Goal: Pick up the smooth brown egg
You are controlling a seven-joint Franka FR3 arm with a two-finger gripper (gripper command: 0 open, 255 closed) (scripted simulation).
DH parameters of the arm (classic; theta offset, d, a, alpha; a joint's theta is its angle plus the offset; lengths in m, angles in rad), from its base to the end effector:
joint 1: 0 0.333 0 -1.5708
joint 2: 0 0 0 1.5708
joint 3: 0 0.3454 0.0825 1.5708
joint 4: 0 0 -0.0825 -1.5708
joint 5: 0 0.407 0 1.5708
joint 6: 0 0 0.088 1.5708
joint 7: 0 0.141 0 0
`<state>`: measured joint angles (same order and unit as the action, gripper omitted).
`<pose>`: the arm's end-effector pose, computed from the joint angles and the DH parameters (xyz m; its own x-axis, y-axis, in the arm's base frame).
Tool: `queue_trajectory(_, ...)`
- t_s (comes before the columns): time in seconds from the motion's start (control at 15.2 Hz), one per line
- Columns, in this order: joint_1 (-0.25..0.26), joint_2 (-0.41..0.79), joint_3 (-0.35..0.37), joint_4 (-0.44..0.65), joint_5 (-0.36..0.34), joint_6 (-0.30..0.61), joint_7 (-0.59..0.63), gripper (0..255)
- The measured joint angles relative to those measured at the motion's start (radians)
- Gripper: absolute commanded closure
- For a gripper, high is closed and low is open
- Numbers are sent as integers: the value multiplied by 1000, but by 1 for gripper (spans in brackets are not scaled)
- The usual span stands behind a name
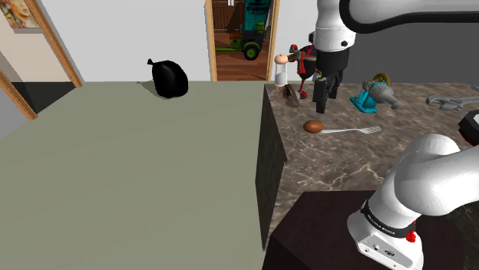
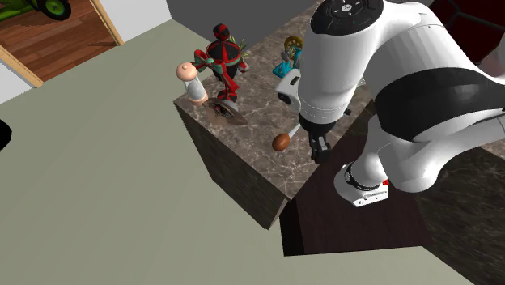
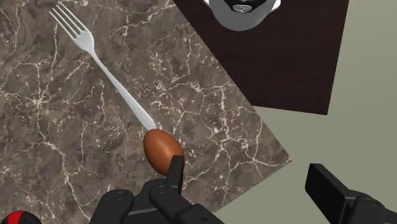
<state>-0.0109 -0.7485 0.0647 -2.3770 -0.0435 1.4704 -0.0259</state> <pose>0.3011 0.0140 0.5479 0.9858 0.0505 -0.1602 0.0645 -0.9944 0.0832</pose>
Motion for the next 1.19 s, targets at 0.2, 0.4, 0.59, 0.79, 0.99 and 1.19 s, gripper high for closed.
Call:
queue_trajectory(0.2, -8, -4, -26, -34, 0, 45, -15, 0)
queue_trajectory(0.4, -30, -12, -95, -116, -5, 155, -61, 0)
queue_trajectory(0.59, -51, 3, -164, -184, -1, 272, -106, 0)
queue_trajectory(0.79, -70, 49, -242, -236, 5, 399, -164, 0)
queue_trajectory(0.99, -80, 79, -293, -275, 13, 489, -205, 0)
queue_trajectory(1.19, -81, 98, -304, -304, 14, 540, -214, 0)
